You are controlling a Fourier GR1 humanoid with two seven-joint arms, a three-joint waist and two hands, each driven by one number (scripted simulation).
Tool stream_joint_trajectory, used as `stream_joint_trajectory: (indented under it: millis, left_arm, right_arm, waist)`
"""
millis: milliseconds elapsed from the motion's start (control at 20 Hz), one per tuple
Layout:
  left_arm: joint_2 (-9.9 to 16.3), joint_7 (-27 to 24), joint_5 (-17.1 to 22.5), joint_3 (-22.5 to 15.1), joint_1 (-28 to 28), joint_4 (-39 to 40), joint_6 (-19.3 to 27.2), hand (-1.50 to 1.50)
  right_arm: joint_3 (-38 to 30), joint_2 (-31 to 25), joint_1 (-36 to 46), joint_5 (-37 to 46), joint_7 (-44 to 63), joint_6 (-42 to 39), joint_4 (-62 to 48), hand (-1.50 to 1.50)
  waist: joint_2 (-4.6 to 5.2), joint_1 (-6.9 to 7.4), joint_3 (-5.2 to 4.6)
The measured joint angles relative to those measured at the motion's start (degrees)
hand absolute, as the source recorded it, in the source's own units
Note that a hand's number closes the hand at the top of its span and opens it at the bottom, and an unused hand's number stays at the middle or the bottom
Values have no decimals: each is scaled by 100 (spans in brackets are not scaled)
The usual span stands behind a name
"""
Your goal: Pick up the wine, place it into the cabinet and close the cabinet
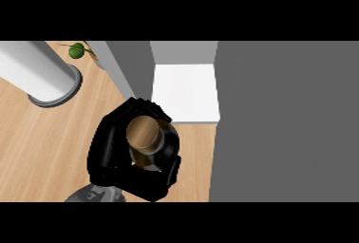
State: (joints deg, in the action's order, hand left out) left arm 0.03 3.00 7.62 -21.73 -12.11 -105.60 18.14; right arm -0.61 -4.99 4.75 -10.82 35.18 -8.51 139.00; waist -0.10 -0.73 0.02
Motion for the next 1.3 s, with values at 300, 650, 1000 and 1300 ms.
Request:
stream_joint_trajectory:
  millis: [300,650,1000,1300]
  left_arm:
    - [-1,127,-28,-427,-895,534,993,150]
    - [-1,355,-70,-587,-1588,940,1709,150]
    - [-2,72,-36,-718,-2014,1550,2114,150]
    - [-2,-391,431,-760,-2100,1987,2299,150]
  right_arm:
    - [12,1,-16,-23,37,-28,16,-150]
    - [-125,-112,66,-52,125,-82,14,-150]
    - [-182,-65,-24,-98,-45,-189,-5,-150]
    - [-118,-46,-116,-97,-103,-212,9,-150]
  waist:
    - [0,-19,1]
    - [1,-5,-1]
    - [4,-20,0]
    - [7,-24,-2]
